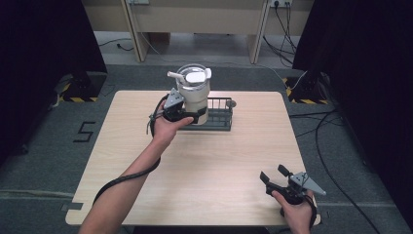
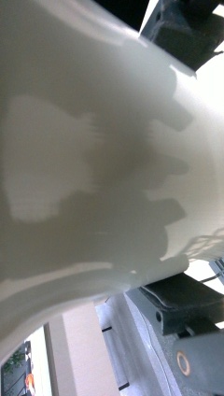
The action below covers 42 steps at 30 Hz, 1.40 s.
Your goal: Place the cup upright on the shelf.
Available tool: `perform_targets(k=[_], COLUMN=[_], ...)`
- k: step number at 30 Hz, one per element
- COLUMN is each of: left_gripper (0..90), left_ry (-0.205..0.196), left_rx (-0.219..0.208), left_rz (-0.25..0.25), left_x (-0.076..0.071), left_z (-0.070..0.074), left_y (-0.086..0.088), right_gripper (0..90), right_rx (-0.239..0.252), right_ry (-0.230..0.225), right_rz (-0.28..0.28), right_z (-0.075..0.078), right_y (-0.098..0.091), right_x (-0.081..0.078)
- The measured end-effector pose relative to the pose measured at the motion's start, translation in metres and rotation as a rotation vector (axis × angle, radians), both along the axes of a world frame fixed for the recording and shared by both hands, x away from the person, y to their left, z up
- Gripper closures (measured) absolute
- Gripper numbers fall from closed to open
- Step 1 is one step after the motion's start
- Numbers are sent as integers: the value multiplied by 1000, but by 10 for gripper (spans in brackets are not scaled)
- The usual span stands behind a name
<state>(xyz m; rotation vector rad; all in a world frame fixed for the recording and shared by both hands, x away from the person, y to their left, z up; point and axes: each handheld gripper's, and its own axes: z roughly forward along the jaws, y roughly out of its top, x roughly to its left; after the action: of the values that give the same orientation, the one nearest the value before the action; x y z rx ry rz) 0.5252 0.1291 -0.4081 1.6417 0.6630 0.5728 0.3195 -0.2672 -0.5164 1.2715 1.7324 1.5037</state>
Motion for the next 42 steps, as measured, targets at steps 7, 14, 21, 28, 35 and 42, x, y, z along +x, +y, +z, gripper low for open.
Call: perform_targets(k=[7, 14, 21, 28, 35, 42], left_gripper=[109, 109, 109, 109, 109, 109], left_ry=[7, 9, 16, 17, 15, 18], left_rx=[12, 11, 22, 18, 23, 23], left_rz=[8, 9, 16, 20, 26, 39], left_x=[7, 12, 20, 26, 35, 46], left_z=[2, 5, 6, 10, 14, 15], left_y=[-2, -3, -5, -5, -8, -10], right_gripper=[163, 162, 163, 162, 162, 163], right_rx=[1, 5, 3, 7, 7, 10], right_ry=[1, 3, 1, 2, 1, 4], right_rz=[0, -1, 1, -1, -2, -1], right_z=[-1, 0, -1, -1, -1, -1], right_y=[0, 0, -1, -1, -1, -2], right_x=[1, 0, 1, 1, 1, 1])
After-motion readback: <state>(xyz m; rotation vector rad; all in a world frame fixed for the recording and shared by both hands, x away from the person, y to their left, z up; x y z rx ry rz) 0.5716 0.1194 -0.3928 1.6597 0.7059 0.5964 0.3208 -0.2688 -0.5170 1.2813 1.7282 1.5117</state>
